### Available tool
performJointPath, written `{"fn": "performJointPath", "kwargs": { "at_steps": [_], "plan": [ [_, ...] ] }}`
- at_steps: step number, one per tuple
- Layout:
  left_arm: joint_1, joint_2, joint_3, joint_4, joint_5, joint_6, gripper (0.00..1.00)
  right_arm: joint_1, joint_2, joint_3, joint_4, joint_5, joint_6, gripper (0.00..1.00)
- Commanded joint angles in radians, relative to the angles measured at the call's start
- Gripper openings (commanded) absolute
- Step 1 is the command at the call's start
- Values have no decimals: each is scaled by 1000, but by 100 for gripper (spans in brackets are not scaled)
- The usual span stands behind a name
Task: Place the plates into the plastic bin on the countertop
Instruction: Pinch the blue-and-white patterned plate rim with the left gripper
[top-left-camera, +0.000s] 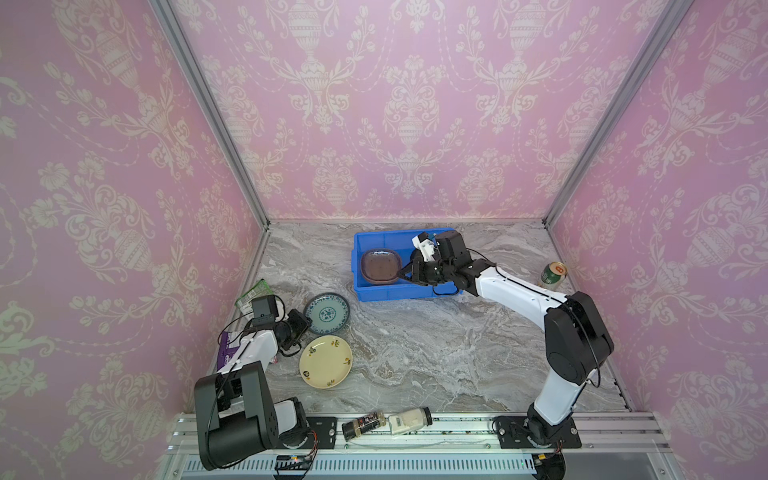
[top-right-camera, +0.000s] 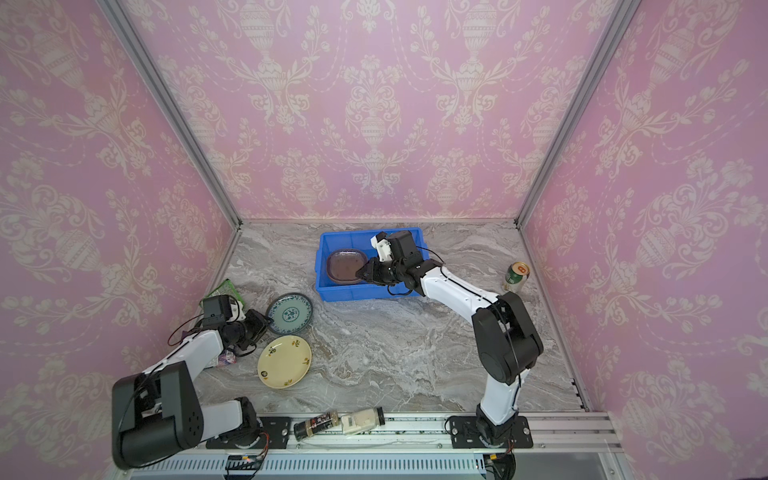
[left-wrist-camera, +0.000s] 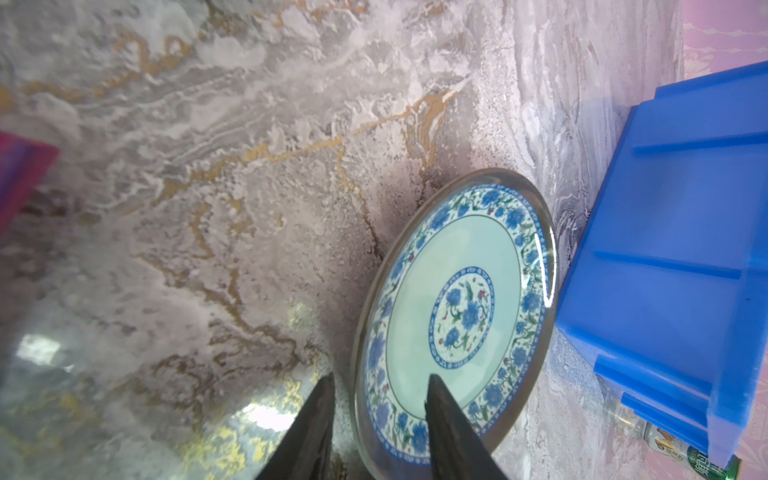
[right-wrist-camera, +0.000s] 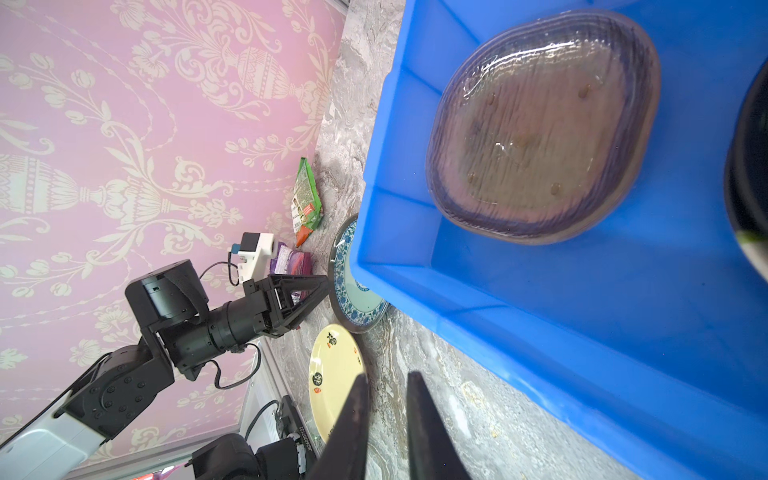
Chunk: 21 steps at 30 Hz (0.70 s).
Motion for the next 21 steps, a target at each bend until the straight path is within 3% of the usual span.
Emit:
{"fn": "performJointPath", "kwargs": {
  "at_steps": [1,21],
  "plan": [
    [9,18,-13,35,15,-17,37,5,15,37,-23,-5,-20,19],
    [18,134,-8,102,27,-16,8,5,64,110,-75,-5,-37,17]
  ]
}}
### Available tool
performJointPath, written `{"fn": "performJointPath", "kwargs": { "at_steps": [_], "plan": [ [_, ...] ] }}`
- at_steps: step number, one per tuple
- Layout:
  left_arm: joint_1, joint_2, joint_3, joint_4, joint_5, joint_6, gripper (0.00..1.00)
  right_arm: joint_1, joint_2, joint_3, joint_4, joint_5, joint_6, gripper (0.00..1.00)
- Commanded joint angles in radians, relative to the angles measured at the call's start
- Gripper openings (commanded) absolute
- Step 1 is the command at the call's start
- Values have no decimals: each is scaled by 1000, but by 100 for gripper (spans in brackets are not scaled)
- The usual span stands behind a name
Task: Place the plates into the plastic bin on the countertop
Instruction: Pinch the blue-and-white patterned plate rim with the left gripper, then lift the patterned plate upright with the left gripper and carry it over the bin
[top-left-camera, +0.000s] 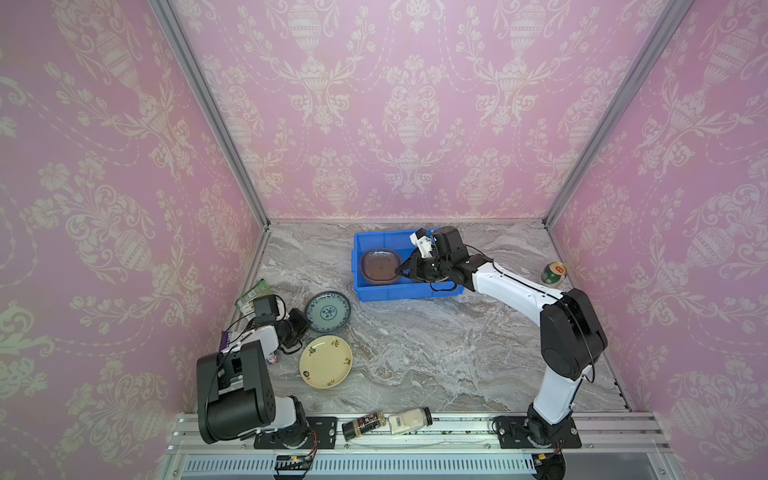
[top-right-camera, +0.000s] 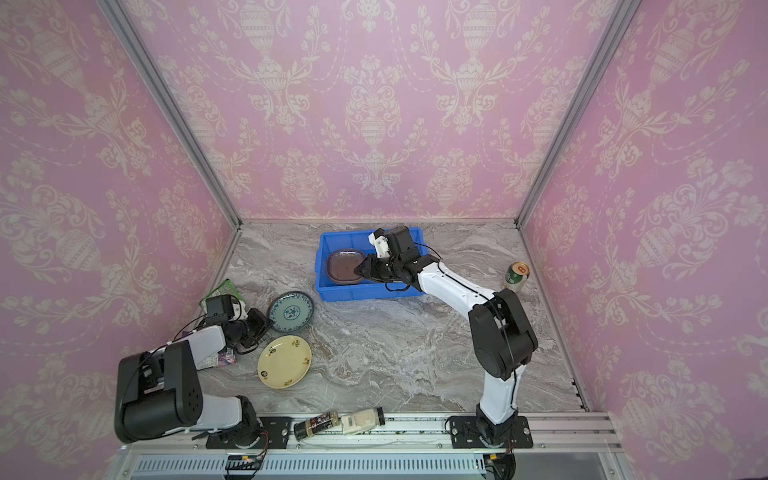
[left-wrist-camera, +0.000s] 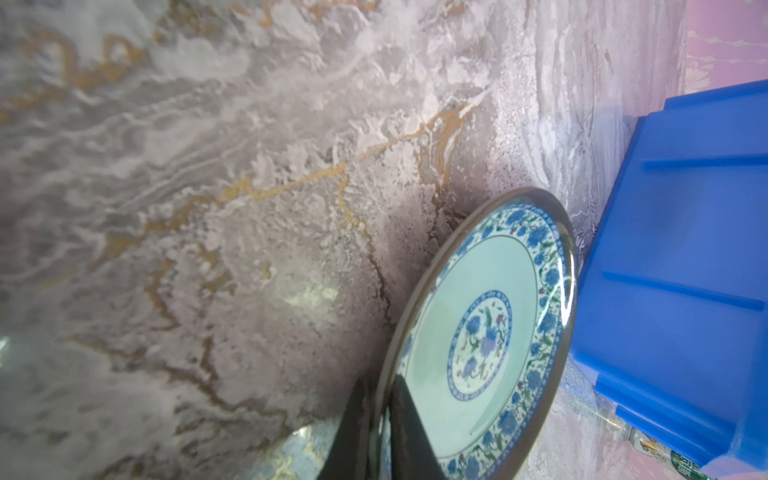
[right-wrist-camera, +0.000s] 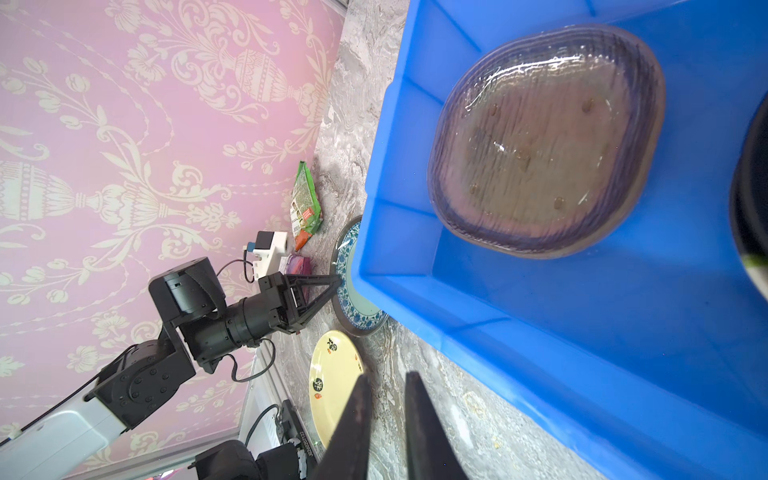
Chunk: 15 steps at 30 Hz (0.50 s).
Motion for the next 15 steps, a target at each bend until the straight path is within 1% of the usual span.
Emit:
{"fn": "performJointPath", "kwargs": {
  "at_steps": [1,5,10,15],
  "plan": [
    [11,13,-5,-19,-27,2,7,5,18,40,-28,-9,-30,17],
    [13,-12,-3,-23,-36,1,0,5,22,54,-45,-10,-35,18],
    [13,-102,21,-91,-70,28,0,4,17,62,-57,-1,-46,18],
    [11,-240,78,-172,-105,39,0,-4,20,94,-85,-6,-65,18]
  ]
}}
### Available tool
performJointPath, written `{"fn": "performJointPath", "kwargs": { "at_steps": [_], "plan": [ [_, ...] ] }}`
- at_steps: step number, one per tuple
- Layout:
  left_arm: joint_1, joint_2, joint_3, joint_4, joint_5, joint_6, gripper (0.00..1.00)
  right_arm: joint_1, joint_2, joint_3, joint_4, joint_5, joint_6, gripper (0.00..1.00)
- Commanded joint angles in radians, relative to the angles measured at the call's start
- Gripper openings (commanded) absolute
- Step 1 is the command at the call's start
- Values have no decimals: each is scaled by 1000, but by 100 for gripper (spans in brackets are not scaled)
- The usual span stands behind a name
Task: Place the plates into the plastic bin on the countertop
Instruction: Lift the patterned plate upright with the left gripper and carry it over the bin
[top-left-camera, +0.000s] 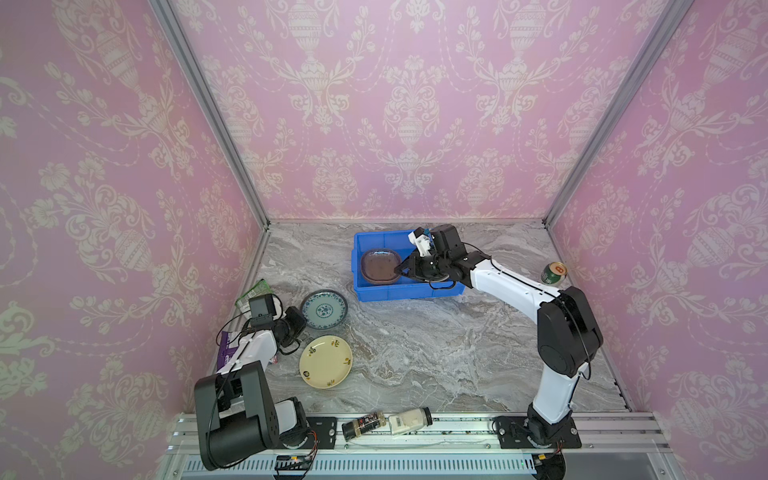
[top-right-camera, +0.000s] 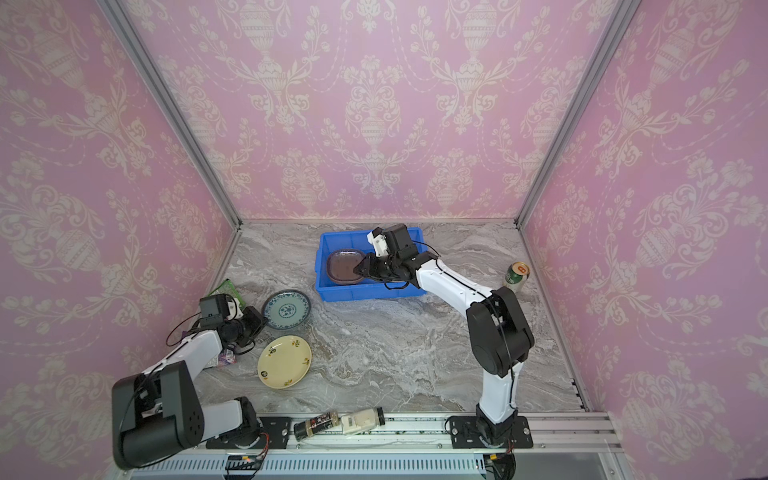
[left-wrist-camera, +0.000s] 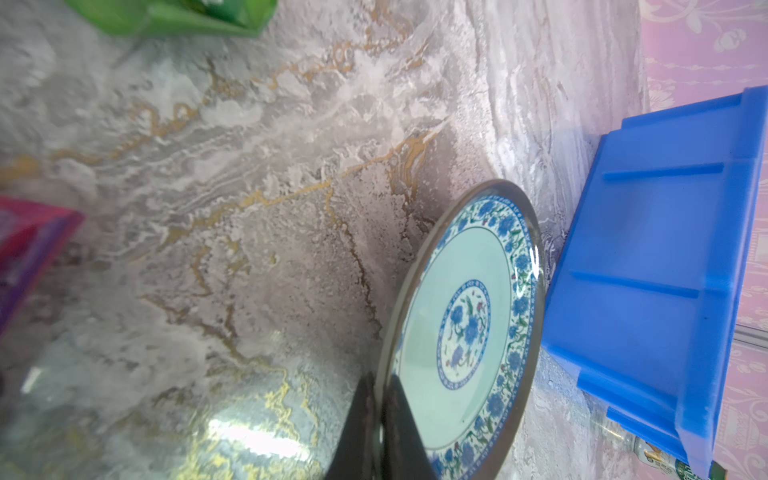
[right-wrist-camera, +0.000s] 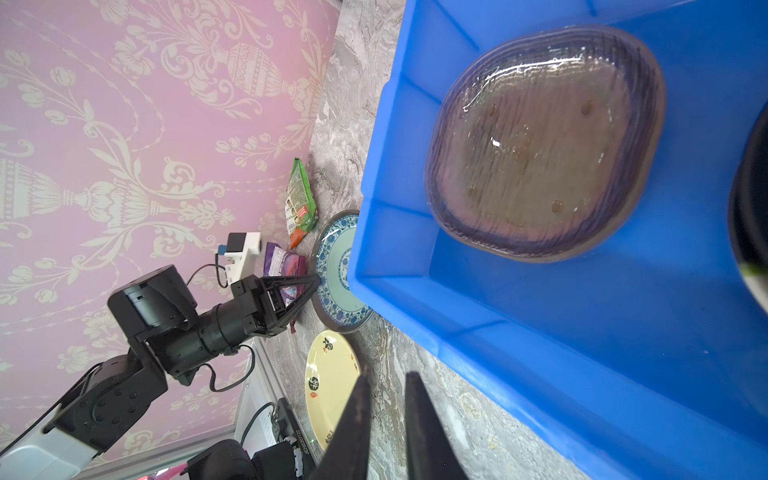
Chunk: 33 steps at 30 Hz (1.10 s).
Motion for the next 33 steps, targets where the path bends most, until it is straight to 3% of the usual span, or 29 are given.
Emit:
{"fn": "performJointPath", "kwargs": {
  "at_steps": [1,7,12,24,33],
  "plan": [
    [5,-94,80,-89,-54,38,0,-7,-3,49,-39,-1,-43,18],
    [-6,-204,183,-149,-97,21,0,-85,-69,11,-40,75,-77,18],
    [-80,-182,282,-116,-126,1,0,-172,-137,-53,-9,134,-62,21],
    [-349,109,542,35,-123,-60,0,-315,-266,-213,31,329,4,24],
    [-533,368,772,61,-86,-39,0,-370,-260,-253,22,368,-30,28]
  ]
}}
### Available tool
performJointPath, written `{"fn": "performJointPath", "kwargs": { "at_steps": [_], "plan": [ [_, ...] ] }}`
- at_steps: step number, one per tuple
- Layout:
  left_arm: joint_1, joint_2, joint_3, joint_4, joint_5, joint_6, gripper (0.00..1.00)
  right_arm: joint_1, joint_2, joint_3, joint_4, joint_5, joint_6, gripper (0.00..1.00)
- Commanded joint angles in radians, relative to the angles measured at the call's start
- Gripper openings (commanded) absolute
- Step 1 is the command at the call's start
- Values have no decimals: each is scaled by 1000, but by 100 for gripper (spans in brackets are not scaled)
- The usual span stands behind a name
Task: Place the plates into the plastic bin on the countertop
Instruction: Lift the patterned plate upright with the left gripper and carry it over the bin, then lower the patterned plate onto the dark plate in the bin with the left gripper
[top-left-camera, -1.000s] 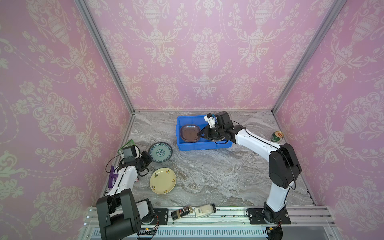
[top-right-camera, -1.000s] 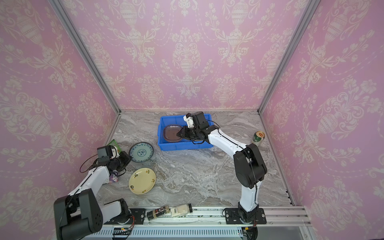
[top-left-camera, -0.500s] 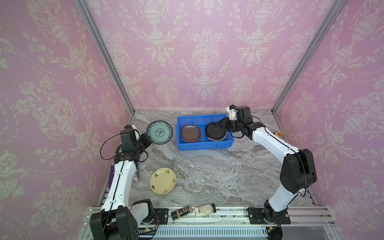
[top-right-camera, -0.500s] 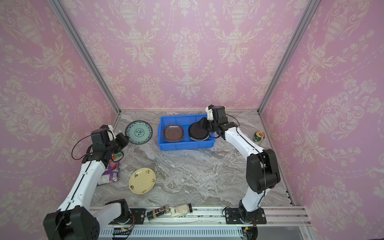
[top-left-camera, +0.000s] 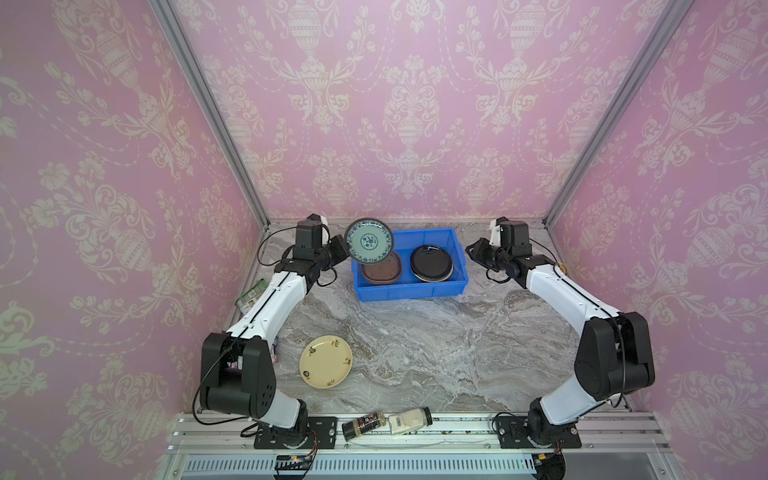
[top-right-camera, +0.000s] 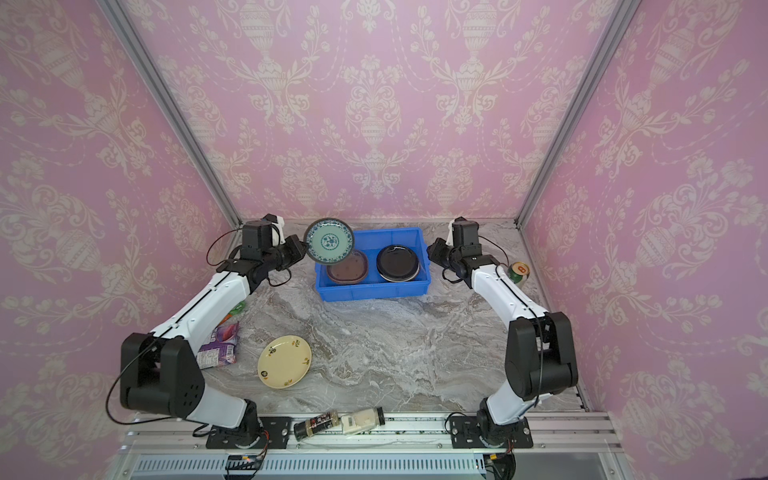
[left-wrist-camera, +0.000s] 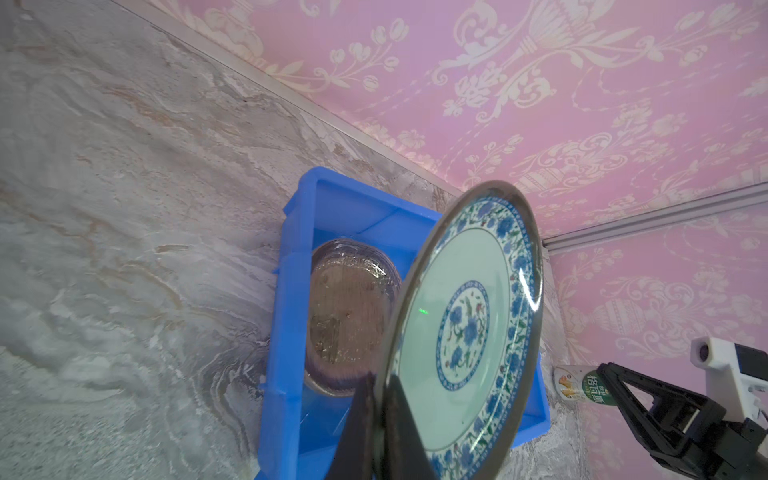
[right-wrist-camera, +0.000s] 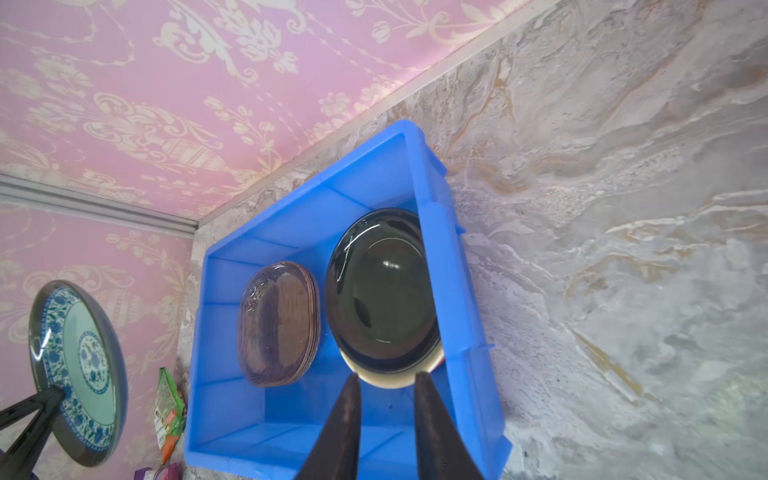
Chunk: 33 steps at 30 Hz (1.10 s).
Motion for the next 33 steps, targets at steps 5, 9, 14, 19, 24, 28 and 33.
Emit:
{"fn": "performJointPath", "kwargs": {
  "at_steps": [5,9,14,19,24,28,33],
  "plan": [
    [-92,195,190,23,64,11,0,7,20,-1,-62,42,-64,30],
    [-131,294,253,28,82,9,0,15,46,-9,-98,78,-81,31],
    [-180,397,349,-15,98,33,0,28,74,-9,-110,63,-94,31],
    [-194,467,393,-25,100,34,0,44,88,-68,-70,40,-89,31],
    [-202,503,398,-27,112,31,0,48,111,-55,-102,62,-109,31],
    [-205,520,399,-24,115,30,0,48,134,-41,-110,50,-112,28],
    [-215,555,434,-51,120,42,0,54,131,-47,-101,22,-104,23]
  ]
}}
